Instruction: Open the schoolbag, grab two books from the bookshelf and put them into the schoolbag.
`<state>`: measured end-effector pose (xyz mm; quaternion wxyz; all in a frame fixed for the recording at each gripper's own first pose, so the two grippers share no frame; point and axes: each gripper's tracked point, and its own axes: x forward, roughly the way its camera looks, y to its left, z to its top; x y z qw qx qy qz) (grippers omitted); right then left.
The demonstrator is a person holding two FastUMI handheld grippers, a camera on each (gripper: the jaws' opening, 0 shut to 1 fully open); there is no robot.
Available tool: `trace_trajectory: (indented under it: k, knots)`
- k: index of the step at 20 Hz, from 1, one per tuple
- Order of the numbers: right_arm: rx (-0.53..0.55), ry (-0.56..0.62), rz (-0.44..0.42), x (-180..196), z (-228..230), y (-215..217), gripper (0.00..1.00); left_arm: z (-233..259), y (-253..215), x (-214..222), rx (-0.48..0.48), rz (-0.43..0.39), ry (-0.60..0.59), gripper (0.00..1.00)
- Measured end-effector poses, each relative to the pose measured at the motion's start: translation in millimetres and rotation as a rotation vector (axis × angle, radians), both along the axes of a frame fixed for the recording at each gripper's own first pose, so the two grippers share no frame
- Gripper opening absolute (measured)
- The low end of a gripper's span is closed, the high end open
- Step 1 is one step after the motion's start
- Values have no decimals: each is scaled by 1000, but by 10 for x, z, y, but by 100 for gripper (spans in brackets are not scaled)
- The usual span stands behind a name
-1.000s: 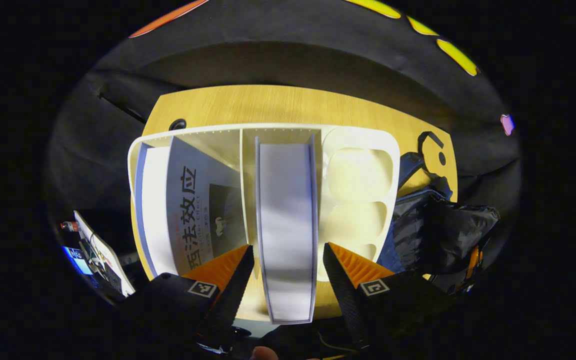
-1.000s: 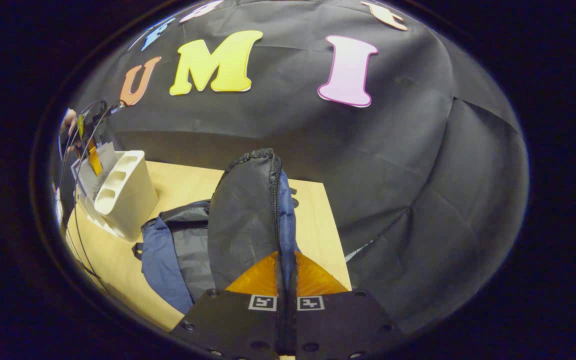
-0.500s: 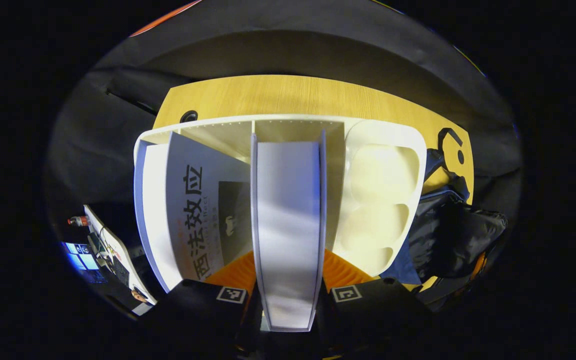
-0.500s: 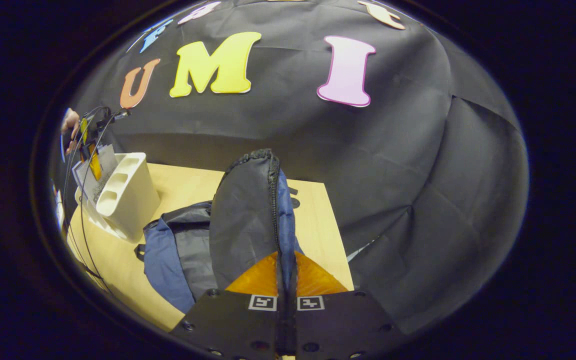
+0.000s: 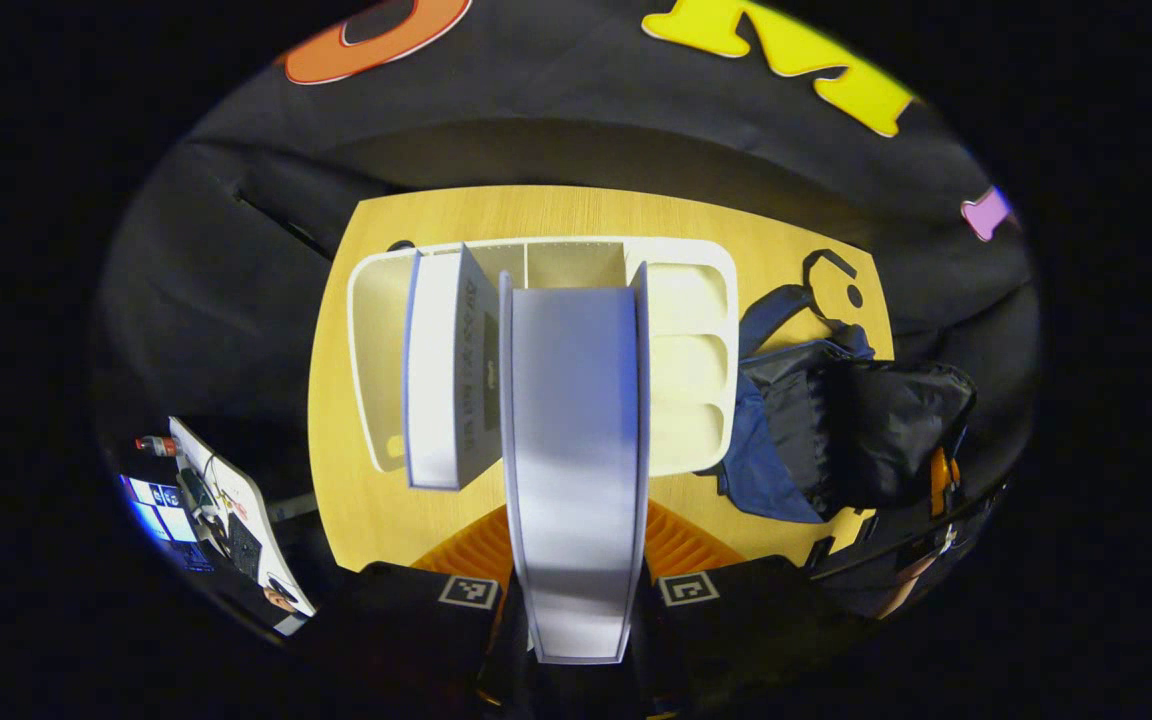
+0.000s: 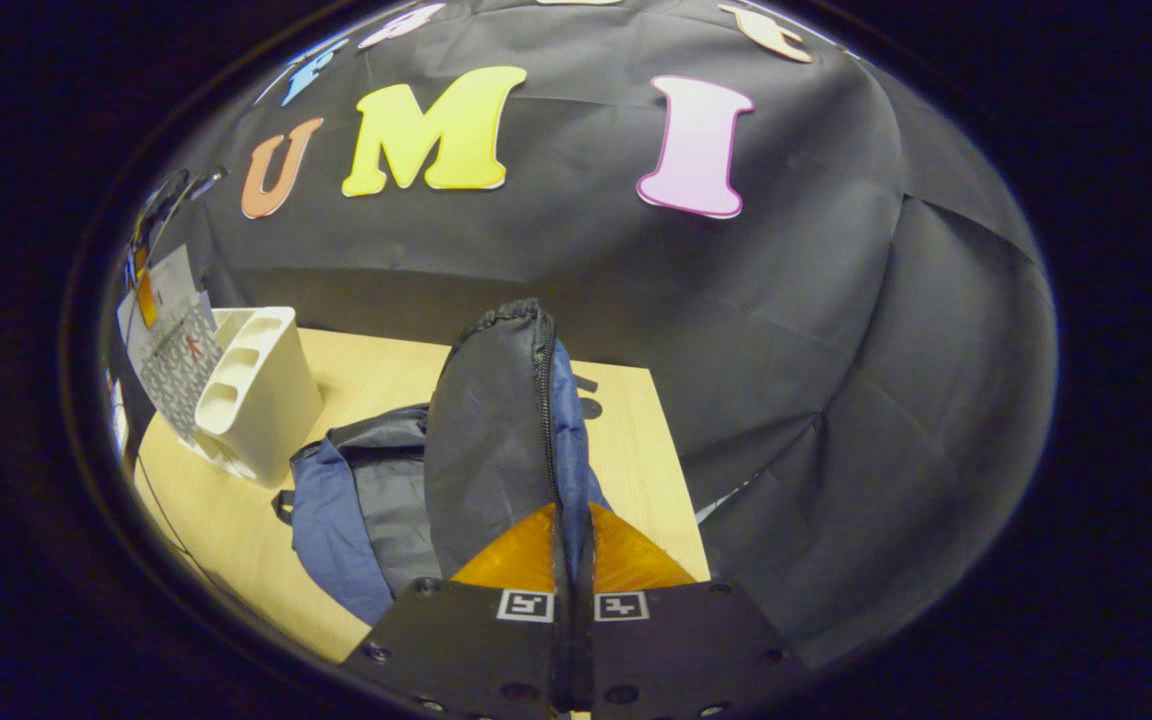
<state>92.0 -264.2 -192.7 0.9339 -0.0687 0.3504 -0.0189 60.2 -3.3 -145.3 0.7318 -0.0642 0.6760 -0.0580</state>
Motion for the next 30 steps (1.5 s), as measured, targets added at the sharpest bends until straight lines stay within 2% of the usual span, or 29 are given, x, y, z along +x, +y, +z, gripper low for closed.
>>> trace_trajectory:
  k: [5,7,11,14,17,18,20,27,30]
  knots:
    - [-2,-4,-5,-58,26,64,0,624,92,-213,-158,95,-114,43]
    - [2,-1,-13,-74,22,84,0,778,1,-242,-266,165,-149,43]
    - [-3,3,-18,-95,41,105,0,783,-399,-315,-488,275,-155,43]
    - [-9,12,-18,-110,26,136,2,654,-782,-333,-587,280,-174,43]
    - [-13,19,-25,-119,17,138,0,533,-1274,-422,-691,263,-180,43]
    - [-13,20,-30,-125,18,128,2,447,-1437,-457,-709,256,-178,43]
    - [-10,27,-32,-120,19,134,0,234,-1753,-502,-718,247,-172,43]
    - [-17,42,-28,-154,38,96,0,-666,-2727,-645,-661,151,-134,43]
    - [-17,41,-32,-169,47,71,2,-979,-3012,-634,-650,147,-120,43]
